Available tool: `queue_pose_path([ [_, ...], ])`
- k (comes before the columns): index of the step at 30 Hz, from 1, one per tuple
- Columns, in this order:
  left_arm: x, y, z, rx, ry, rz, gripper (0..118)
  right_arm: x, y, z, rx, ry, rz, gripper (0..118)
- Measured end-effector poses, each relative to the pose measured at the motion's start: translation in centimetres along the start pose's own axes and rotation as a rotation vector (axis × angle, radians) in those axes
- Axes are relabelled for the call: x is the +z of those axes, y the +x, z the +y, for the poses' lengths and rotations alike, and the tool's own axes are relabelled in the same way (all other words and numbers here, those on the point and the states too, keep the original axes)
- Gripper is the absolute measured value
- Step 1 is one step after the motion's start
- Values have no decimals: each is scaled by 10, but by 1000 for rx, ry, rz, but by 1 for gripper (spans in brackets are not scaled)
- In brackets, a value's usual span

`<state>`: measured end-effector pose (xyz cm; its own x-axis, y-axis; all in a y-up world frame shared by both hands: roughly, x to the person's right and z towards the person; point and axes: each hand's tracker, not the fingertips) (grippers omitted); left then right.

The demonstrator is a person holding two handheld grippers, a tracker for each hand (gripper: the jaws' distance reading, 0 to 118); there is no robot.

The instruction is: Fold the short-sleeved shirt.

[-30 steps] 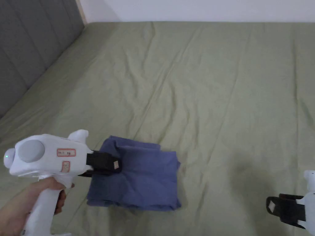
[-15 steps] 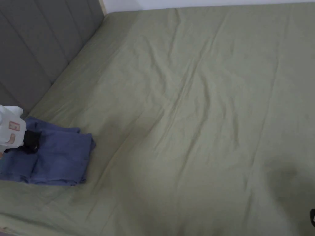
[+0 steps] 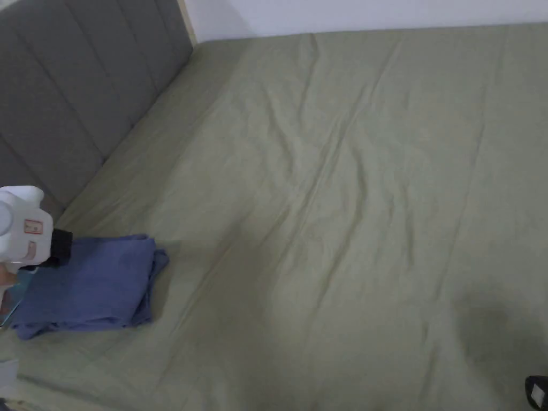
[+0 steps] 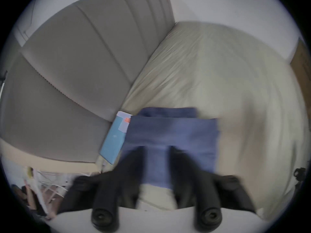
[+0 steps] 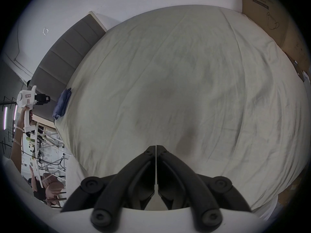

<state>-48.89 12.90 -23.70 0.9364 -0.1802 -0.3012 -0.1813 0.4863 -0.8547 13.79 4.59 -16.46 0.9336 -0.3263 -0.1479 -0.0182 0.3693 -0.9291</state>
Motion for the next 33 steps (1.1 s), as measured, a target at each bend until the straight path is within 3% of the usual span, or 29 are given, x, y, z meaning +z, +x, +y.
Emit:
queue_pose_path([
  [4, 49, 43, -27, 32, 79, -111, 0, 16, 3, -7, 1, 32, 32, 1],
  [8, 94, 87, -58, 8, 168, -213, 0, 41, 19, -11, -108, 99, 157, 1],
  [11, 125, 119, -81, 30, 198, -262, 0, 62, 22, -16, -59, 147, 91, 1],
  [15, 159, 162, -111, 42, 270, -279, 0, 93, 30, -25, -91, 219, 140, 1],
  [19, 191, 205, -131, 15, 388, -253, 0, 125, 30, -34, -16, 313, 53, 1],
  [24, 235, 252, -157, 13, 539, -255, 0, 159, 30, -46, -21, 463, 6, 1],
  [28, 265, 278, -177, -2, 675, -249, 0, 186, 5, -54, 117, 636, -196, 1],
  [33, 304, 293, -195, -8, 831, -229, 0, 222, -15, -60, 150, 854, -230, 1],
])
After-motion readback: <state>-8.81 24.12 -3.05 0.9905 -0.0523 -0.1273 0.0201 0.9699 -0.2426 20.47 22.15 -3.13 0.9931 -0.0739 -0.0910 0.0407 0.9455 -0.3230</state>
